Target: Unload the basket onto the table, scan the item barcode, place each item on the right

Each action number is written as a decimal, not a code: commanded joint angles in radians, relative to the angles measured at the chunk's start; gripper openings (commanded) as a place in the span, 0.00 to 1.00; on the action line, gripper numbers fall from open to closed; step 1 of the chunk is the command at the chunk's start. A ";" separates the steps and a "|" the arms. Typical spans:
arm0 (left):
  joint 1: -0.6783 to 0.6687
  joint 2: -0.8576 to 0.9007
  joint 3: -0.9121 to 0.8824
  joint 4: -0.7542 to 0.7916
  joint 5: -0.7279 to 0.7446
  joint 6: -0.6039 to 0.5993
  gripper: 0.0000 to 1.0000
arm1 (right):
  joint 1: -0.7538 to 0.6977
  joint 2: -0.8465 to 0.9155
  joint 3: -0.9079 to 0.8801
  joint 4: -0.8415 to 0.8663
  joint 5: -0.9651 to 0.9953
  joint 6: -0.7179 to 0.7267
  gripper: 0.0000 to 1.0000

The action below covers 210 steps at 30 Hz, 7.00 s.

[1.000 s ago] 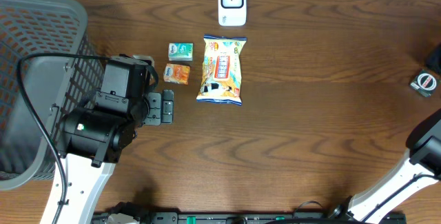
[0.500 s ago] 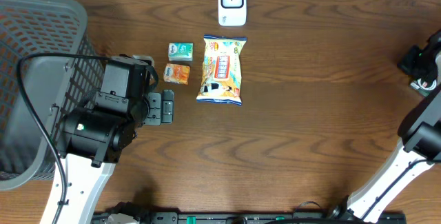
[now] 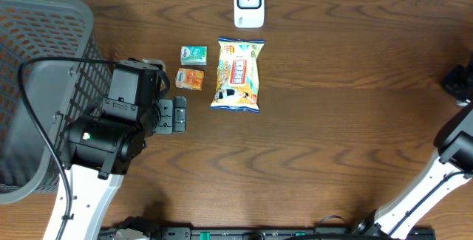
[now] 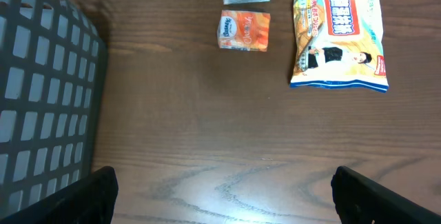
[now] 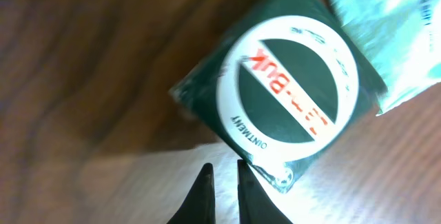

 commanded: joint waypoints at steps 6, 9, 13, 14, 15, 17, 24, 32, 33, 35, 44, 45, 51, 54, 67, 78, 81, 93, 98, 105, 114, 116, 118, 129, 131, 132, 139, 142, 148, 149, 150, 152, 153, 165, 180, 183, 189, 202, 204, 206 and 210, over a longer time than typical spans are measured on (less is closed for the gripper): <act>0.000 0.004 0.013 -0.005 -0.006 0.001 0.98 | -0.029 0.003 0.002 0.004 -0.022 -0.039 0.12; 0.000 0.004 0.013 -0.005 -0.006 0.001 0.98 | -0.023 -0.005 0.003 0.001 -0.028 -0.043 0.12; 0.000 0.004 0.013 -0.005 -0.006 0.001 0.98 | -0.007 -0.050 0.003 -0.010 -0.071 -0.038 0.23; 0.000 0.004 0.013 -0.005 -0.006 0.001 0.98 | -0.002 -0.066 0.003 -0.016 -0.105 -0.038 0.31; 0.000 0.004 0.013 -0.005 -0.006 0.001 0.98 | 0.005 -0.083 0.003 -0.024 -0.150 -0.037 0.35; 0.000 0.004 0.013 -0.005 -0.006 0.001 0.98 | 0.019 -0.114 0.003 -0.034 -0.280 -0.018 0.37; 0.000 0.004 0.013 -0.005 -0.006 0.001 0.98 | 0.114 -0.168 0.003 -0.070 -0.875 -0.004 0.43; 0.000 0.004 0.013 -0.005 -0.006 0.001 0.98 | 0.370 -0.166 0.000 -0.174 -0.836 -0.012 0.99; 0.000 0.004 0.013 -0.005 -0.006 0.001 0.98 | 0.413 -0.166 -0.004 -0.176 -0.796 -0.012 0.99; 0.000 0.004 0.013 -0.005 -0.006 0.001 0.98 | 0.486 -0.166 -0.012 -0.175 -0.734 -0.012 0.99; 0.000 0.004 0.013 -0.005 -0.006 0.001 0.98 | 0.803 -0.166 -0.069 -0.044 -0.533 -0.011 0.99; 0.000 0.004 0.013 -0.005 -0.006 0.001 0.98 | 0.832 -0.166 -0.076 -0.019 -0.529 -0.010 0.99; 0.000 0.004 0.013 -0.005 -0.006 0.001 0.98 | 0.958 -0.166 -0.113 0.080 -0.496 0.060 0.99; 0.000 0.004 0.013 -0.005 -0.006 0.001 0.98 | 0.978 -0.166 -0.117 0.082 -0.494 0.061 0.99; 0.000 0.004 0.013 -0.005 -0.006 0.001 0.98 | 0.999 -0.166 -0.220 0.169 -0.529 0.206 0.99; 0.000 0.004 0.013 -0.005 -0.006 0.001 0.98 | 1.017 -0.166 -0.302 0.256 -0.547 0.205 0.99; 0.000 0.004 0.013 -0.005 -0.006 0.001 0.98 | 1.019 -0.166 -0.302 0.259 -0.566 0.207 0.96; 0.000 0.004 0.013 -0.005 -0.006 0.001 0.98 | 1.036 -0.166 -0.328 0.266 -0.600 0.254 0.99; 0.000 0.004 0.013 -0.005 -0.006 0.001 0.98 | 1.052 -0.166 -0.336 0.262 -0.600 0.269 0.98; 0.000 0.004 0.013 -0.005 -0.006 0.001 0.98 | 1.056 -0.166 -0.336 0.262 -0.615 0.269 0.89; 0.000 0.004 0.013 -0.005 -0.006 0.001 0.98 | 1.064 -0.166 -0.353 0.270 -0.593 0.268 0.97; 0.000 0.004 0.013 -0.005 -0.006 0.001 0.98 | 1.066 -0.166 -0.364 0.276 -0.592 0.269 0.95; 0.000 0.004 0.013 -0.005 -0.006 0.001 0.98 | 1.069 -0.166 -0.381 0.286 -0.592 0.269 0.93; 0.000 0.004 0.013 -0.005 -0.006 0.001 0.98 | 1.129 -0.166 -0.439 0.365 -0.622 0.292 0.68; 0.000 0.004 0.013 -0.005 -0.006 0.001 0.98 | 1.136 -0.166 -0.439 0.377 -0.622 0.296 0.52; 0.000 0.004 0.013 -0.005 -0.006 0.001 0.98 | 1.139 -0.166 -0.439 0.386 -0.623 0.296 0.41; 0.000 0.004 0.013 -0.005 -0.006 0.001 0.98 | 1.147 -0.166 -0.439 0.413 -0.621 0.294 0.01; 0.000 0.004 0.013 -0.005 -0.006 0.001 0.98 | 1.143 -0.169 -0.439 0.397 -0.621 0.269 0.01; 0.000 0.004 0.013 -0.005 -0.006 0.001 0.98 | 1.114 -0.246 -0.439 0.319 -0.562 0.213 0.01; 0.000 0.004 0.013 -0.005 -0.006 0.001 0.98 | 1.111 -0.267 -0.439 0.298 -0.534 0.203 0.01; 0.000 0.004 0.013 -0.005 -0.006 0.001 0.98 | 1.109 -0.290 -0.439 0.274 -0.499 0.193 0.01; 0.000 0.004 0.013 -0.005 -0.006 0.001 0.98 | 1.109 -0.341 -0.439 0.220 -0.402 0.192 0.01; 0.000 0.004 0.013 -0.005 -0.006 0.001 0.98 | 1.112 -0.371 -0.439 0.189 -0.342 0.192 0.01; 0.000 0.004 0.013 -0.005 -0.006 0.001 0.98 | 1.144 -0.557 -0.439 -0.035 0.095 0.193 0.01; 0.000 0.004 0.013 -0.005 -0.006 0.001 0.98 | 1.035 -0.512 -0.445 -0.003 0.013 0.166 0.79; 0.000 0.004 0.013 -0.005 -0.006 0.001 0.98 | 0.960 -0.510 -0.445 0.045 -0.157 0.045 0.77; 0.000 0.004 0.013 -0.005 -0.006 0.001 0.98 | 0.843 -0.476 -0.464 0.127 -0.526 -0.152 0.79; 0.000 0.004 0.013 -0.005 -0.006 0.001 0.98 | 0.814 -0.213 -0.465 0.159 -0.676 -0.151 0.79; 0.000 0.004 0.013 -0.005 -0.006 0.001 0.98 | 0.814 -0.191 -0.465 0.155 -0.699 -0.151 0.58; 0.000 0.004 0.013 -0.005 -0.006 0.001 0.98 | 0.814 -0.185 -0.465 0.154 -0.740 -0.152 0.42; 0.000 0.004 0.013 -0.005 -0.006 0.001 0.98 | 0.819 -0.187 -0.464 0.158 -0.802 -0.152 0.01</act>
